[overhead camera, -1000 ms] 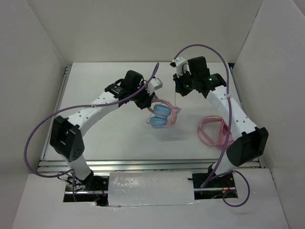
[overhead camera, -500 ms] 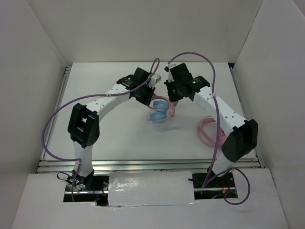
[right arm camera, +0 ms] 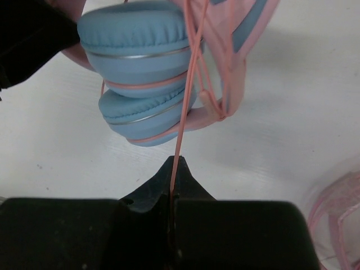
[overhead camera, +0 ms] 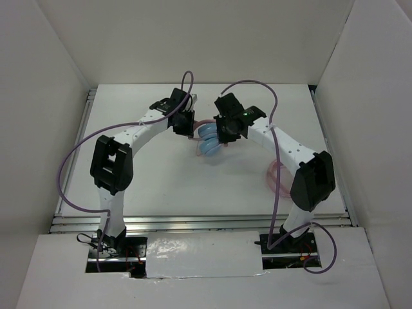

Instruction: Wrap the headphones

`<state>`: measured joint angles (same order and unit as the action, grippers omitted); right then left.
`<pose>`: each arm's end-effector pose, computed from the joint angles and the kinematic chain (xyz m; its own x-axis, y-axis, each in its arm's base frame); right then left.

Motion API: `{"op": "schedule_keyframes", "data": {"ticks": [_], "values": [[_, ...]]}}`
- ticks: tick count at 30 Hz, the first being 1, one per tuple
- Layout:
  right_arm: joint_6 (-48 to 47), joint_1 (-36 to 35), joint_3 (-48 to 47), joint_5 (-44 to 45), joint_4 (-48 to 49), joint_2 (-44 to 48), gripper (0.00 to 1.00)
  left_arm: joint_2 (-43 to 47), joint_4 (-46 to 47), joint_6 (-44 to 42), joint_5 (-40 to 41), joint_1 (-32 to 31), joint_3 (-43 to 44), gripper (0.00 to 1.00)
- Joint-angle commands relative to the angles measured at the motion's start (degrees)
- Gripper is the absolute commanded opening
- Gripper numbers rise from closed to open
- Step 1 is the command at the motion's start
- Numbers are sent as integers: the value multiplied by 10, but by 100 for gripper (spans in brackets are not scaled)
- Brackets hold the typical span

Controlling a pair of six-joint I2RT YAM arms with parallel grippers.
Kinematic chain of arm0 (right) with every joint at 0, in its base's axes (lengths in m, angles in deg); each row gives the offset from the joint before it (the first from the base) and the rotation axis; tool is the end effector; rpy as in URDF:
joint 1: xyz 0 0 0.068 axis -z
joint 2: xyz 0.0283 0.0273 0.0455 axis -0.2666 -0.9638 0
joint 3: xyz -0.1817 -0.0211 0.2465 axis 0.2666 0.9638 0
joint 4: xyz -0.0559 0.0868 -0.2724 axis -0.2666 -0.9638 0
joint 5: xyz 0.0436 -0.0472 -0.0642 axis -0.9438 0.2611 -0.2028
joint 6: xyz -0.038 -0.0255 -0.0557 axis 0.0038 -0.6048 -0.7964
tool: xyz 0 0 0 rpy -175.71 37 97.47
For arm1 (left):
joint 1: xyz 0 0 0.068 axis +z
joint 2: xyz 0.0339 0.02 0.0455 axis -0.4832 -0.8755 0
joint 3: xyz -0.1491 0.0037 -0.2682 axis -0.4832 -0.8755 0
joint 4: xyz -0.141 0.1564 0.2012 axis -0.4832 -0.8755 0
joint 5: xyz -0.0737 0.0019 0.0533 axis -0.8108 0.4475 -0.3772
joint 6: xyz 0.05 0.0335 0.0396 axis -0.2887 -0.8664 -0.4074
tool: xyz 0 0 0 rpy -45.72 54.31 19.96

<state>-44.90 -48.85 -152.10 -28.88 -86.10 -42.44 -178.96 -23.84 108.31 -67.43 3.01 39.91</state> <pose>0.3550 0.2256 0.3201 -0.8077 -0.1287 -0.5753 -0.2298 0.9674 0.1063 0.4609 -0.2279 0.2592 -0.8194 -0.0023 -0.5732 0.1880 0.9436 -0.2724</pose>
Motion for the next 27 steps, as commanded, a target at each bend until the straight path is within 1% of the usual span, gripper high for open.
{"op": "schedule_keyframes", "data": {"ticks": [1,3,6,7,8,10,11,15,19,24,27], "values": [[6,-18,-19,-8,28,-13,0,7,36,48,1,2,4,0],[3,-18,-11,-22,45,-23,0,10,46,55,-5,8,-4,0],[-4,-16,9,-20,64,-30,1,13,49,56,-10,18,-14,0],[-11,-14,13,-15,65,-31,2,16,50,57,-14,21,-18,0],[-16,-12,18,-15,67,-38,7,17,52,54,-23,24,-20,0],[-34,-4,25,-20,76,-48,9,18,57,52,-31,32,-31,0],[-41,-3,32,-20,80,-52,12,20,63,51,-37,33,-39,0],[-52,5,32,-7,92,-65,15,22,89,38,-69,41,-56,0],[-66,17,40,-26,121,-75,18,46,156,12,-122,42,-94,0],[-77,30,20,-32,126,-95,20,56,187,1,-140,44,-98,0],[-80,36,24,-39,137,-91,25,66,189,-4,-143,44,-95,0]]}}
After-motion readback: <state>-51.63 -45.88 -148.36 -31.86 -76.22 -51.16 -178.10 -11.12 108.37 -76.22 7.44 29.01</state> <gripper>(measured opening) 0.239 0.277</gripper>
